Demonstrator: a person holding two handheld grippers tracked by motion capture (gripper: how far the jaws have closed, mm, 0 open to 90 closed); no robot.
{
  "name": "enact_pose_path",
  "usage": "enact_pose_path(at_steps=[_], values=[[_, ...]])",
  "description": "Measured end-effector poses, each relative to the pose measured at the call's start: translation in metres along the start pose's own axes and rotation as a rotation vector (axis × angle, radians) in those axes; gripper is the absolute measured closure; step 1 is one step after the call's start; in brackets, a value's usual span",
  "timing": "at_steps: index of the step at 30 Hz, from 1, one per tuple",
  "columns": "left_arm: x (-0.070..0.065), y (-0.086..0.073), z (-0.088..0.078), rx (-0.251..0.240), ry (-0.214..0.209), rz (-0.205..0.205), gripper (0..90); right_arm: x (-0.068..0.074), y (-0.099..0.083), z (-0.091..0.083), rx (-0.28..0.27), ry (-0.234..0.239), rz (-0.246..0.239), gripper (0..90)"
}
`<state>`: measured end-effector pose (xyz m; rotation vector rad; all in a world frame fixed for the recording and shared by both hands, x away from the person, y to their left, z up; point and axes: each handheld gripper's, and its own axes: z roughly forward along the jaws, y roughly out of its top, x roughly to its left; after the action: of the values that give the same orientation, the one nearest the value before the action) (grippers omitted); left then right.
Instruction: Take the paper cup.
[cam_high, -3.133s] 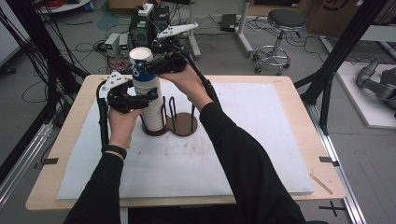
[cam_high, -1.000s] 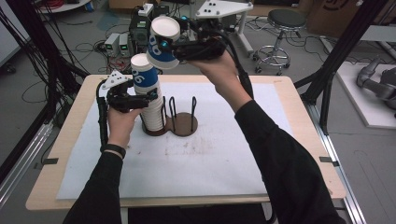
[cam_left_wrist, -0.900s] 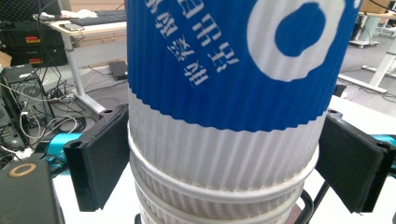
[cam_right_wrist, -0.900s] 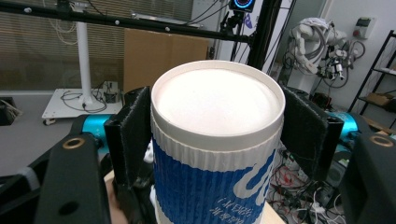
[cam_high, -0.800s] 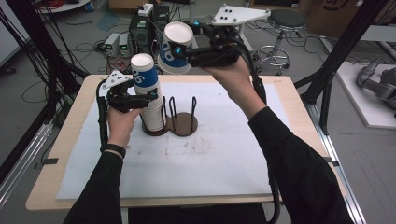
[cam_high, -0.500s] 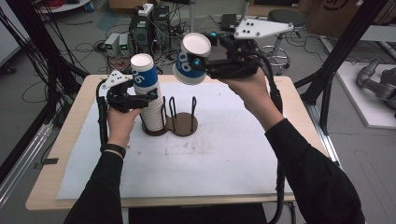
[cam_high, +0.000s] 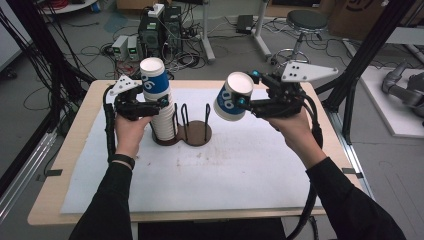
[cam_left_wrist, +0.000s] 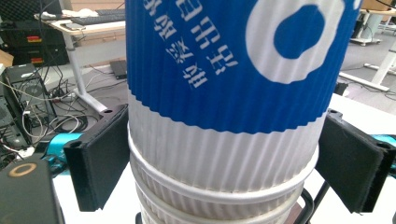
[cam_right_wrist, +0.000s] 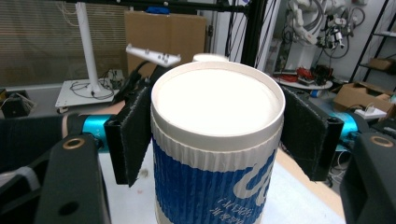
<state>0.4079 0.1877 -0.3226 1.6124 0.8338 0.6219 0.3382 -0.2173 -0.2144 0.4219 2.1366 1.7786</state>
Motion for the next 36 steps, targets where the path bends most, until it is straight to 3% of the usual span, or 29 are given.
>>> enact_pose_path(at_steps=[16, 29, 36], values=[[0.000, 0.000, -0.001, 0.003, -0.001, 0.000, 11.1, 0.023, -0.071, -0.016, 0.081, 0.002, 0.009, 30.1], [0.000, 0.000, 0.000, -0.001, -0.001, 0.002, 11.1, 0.032, -0.125, -0.015, 0.121, 0.009, 0.074, 30.0], [0.000, 0.000, 0.000, -0.001, -0.001, 0.005, 11.1, 0.039, -0.142, -0.013, 0.136, 0.026, 0.093, 30.1]])
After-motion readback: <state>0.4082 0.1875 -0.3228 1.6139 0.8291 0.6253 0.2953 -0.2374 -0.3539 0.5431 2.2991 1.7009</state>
